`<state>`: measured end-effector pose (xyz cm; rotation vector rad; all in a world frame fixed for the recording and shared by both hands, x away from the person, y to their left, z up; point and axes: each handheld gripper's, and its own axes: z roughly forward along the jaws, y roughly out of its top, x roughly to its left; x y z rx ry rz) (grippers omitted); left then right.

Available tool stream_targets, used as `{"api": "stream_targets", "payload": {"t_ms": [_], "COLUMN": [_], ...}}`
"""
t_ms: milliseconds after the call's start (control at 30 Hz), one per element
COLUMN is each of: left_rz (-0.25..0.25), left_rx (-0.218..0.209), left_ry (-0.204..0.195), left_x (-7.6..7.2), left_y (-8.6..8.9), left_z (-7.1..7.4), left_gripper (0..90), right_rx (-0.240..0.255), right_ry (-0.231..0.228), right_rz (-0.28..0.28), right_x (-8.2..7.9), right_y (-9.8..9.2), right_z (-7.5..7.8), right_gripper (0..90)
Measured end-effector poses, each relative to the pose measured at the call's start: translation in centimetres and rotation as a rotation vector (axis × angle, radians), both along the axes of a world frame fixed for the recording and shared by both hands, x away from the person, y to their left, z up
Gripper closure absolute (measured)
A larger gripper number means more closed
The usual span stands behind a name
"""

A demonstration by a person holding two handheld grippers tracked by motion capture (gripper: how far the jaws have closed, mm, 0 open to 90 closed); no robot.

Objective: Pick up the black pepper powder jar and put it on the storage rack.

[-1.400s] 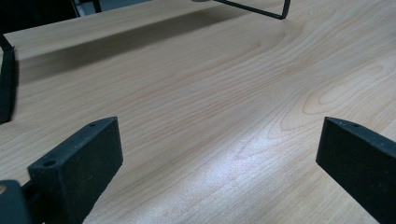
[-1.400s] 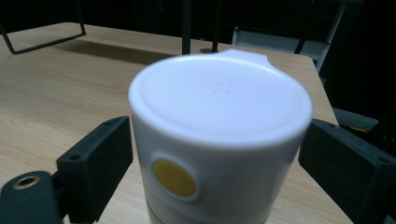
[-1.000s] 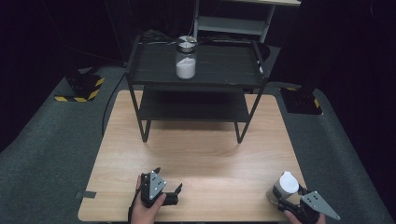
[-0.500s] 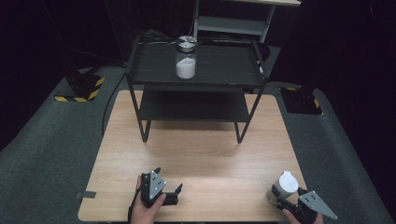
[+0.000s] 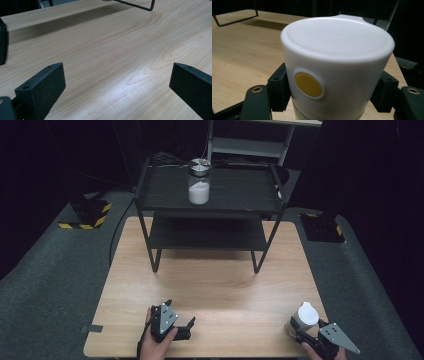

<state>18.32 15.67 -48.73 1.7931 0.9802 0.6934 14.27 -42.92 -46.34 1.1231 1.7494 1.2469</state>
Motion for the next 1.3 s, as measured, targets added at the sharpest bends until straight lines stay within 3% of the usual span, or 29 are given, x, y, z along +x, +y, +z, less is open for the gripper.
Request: {"api": "stream_targets", "payload": {"t_ms": [300, 600, 1000, 1300], "left_rz": [-0.001, -0.002, -0.005, -0.011], "left_rx": [-0.001, -0.005, -0.006, -0.009], "left_ry": [-0.004, -0.001, 0.005, 0.003], "left_x": [-0.1, 0.0, 0.2, 0.3], "left_y": [0.1, 0.1, 0.2, 0.2], "left_z": [0.0, 0.0, 0.0, 0.0], "left_gripper": [0.6, 0.6, 0.6, 0.6], "right_rx": [0.016, 0.014, 0.041, 0.042], "right_ry": [-0.037, -0.066, -0.051, -0.095], "right_rz": [0.033, 0.101, 0.170, 0.222], "right_x": [-0.1, 0.1, 1.9, 3.3], "right_y": [0.6, 2.6, 4.7, 6.8], "right_z": [0.9, 2.7, 5.5, 8.4], "right_gripper": [31.0, 31.0, 31.0, 31.0]}}
